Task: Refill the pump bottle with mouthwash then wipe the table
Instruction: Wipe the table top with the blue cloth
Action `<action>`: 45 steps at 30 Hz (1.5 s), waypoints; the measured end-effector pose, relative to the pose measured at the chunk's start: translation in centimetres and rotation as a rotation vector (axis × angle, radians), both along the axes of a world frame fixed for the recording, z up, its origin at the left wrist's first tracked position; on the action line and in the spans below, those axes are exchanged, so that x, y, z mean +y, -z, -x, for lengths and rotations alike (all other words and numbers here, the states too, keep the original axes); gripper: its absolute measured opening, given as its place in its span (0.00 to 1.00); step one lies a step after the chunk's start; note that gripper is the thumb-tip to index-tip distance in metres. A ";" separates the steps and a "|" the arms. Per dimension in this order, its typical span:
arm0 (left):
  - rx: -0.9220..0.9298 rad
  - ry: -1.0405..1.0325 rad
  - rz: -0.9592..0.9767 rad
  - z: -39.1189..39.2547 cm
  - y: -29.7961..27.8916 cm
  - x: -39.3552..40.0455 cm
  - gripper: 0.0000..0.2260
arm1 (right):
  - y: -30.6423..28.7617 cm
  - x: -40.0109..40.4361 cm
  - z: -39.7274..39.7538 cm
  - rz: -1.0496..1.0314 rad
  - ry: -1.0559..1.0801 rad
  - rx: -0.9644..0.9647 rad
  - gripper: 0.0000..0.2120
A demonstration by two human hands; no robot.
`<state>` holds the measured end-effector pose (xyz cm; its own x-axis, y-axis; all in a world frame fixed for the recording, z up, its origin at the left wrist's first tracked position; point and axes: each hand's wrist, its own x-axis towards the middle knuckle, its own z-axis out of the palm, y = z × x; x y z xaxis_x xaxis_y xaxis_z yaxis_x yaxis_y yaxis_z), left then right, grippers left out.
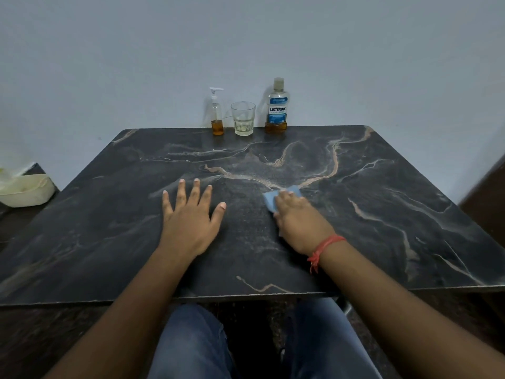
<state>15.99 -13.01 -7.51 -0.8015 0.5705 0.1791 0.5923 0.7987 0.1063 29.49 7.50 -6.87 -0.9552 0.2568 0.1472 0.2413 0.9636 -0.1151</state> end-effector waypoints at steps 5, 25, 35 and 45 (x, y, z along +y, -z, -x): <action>-0.011 -0.013 -0.016 0.6 0.3 -0.7 0.34 | -0.7 -0.1 2.4 -0.002 -0.053 -0.099 0.25; -0.007 -0.006 -0.089 0.6 0.8 -0.6 0.34 | -1.0 -0.2 4.6 0.068 -0.058 -0.052 0.19; -0.016 -0.014 -0.087 0.6 0.8 -0.7 0.35 | 0.0 1.2 4.1 0.049 0.262 -0.132 0.30; -0.019 -0.013 -0.096 0.7 0.9 -0.6 0.36 | -1.3 -1.6 4.5 0.347 0.095 0.006 0.24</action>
